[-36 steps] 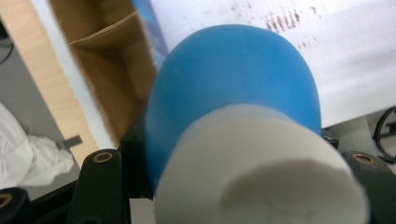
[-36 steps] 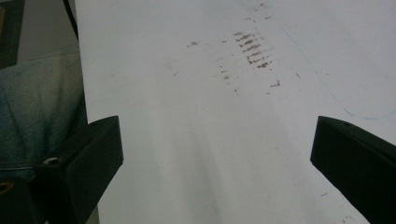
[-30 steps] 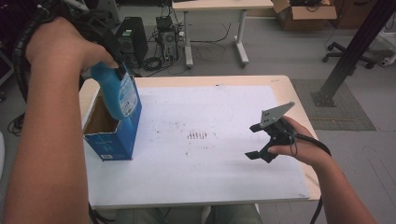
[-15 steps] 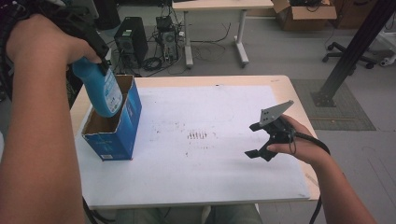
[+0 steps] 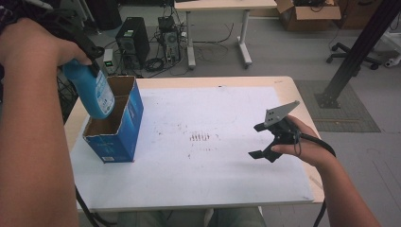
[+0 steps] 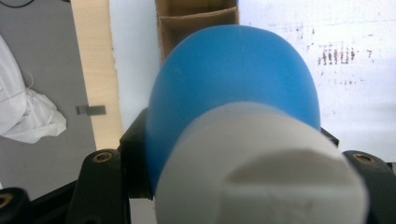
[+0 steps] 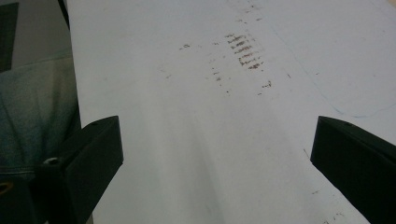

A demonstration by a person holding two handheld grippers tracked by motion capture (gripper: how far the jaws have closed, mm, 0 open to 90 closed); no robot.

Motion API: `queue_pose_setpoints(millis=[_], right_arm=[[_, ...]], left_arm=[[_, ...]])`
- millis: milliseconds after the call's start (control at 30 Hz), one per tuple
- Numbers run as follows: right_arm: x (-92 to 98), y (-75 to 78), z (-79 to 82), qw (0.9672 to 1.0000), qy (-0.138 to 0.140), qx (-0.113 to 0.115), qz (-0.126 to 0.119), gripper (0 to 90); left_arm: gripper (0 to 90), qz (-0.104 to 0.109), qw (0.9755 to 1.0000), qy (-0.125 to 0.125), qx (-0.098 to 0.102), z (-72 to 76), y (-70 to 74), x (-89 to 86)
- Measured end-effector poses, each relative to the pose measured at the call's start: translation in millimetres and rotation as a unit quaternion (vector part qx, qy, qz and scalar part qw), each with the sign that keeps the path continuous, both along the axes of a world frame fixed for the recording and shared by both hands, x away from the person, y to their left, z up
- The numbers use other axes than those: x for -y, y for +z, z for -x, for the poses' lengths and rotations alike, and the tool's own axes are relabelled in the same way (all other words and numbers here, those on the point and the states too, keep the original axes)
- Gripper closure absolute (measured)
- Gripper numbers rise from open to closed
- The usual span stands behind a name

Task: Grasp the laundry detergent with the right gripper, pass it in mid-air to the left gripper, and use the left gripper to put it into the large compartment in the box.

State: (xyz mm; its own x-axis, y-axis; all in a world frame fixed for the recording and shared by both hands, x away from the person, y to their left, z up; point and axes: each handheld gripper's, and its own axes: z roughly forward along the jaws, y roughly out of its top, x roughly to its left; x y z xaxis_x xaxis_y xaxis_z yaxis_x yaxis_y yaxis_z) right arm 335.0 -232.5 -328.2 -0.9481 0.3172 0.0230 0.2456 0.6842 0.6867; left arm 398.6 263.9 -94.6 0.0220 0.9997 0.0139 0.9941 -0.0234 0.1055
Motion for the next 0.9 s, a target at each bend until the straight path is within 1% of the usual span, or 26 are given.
queue_pose_setpoints(millis=[233,433,533,600,767,800,900], right_arm=[[-0.4,-2.3,-0.4,1.0,-0.001,-0.002,0.001,2.6],[1.4,-4.8,-1.1,1.0,-0.003,-0.004,0.0,2.6],[1.9,-5.8,-1.2,1.0,-0.003,-0.005,-0.001,2.6],[2.4,-6.4,-1.4,1.0,-0.004,-0.006,0.0,2.6],[3.3,-7.8,-0.9,1.0,-0.004,-0.005,-0.001,2.6],[3.5,-7.9,-0.7,1.0,-0.004,-0.006,-0.002,2.6],[3.8,-8.3,-0.4,1.0,-0.005,-0.005,-0.004,2.6]], left_arm=[[38.3,0.001,1.0,0.007,-0.003,-4.9,-14.2,-5.4],[38.3,-0.001,0.9999,0.009,-0.009,-9.8,-28.1,-4.7],[38.3,0.001,0.9999,0.003,-0.015,-12.8,-36.3,-4.2],[38.3,0.001,0.9999,0.002,-0.015,-14.2,-41.5,-4.0],[38.3,0.001,0.9997,0.002,-0.024,-17.3,-55.0,-4.9],[38.3,0.001,0.9997,0.002,-0.022,-17.6,-57.8,-5.1],[38.3,0.001,0.9996,0.001,-0.028,-18.7,-66.0,-5.6]])
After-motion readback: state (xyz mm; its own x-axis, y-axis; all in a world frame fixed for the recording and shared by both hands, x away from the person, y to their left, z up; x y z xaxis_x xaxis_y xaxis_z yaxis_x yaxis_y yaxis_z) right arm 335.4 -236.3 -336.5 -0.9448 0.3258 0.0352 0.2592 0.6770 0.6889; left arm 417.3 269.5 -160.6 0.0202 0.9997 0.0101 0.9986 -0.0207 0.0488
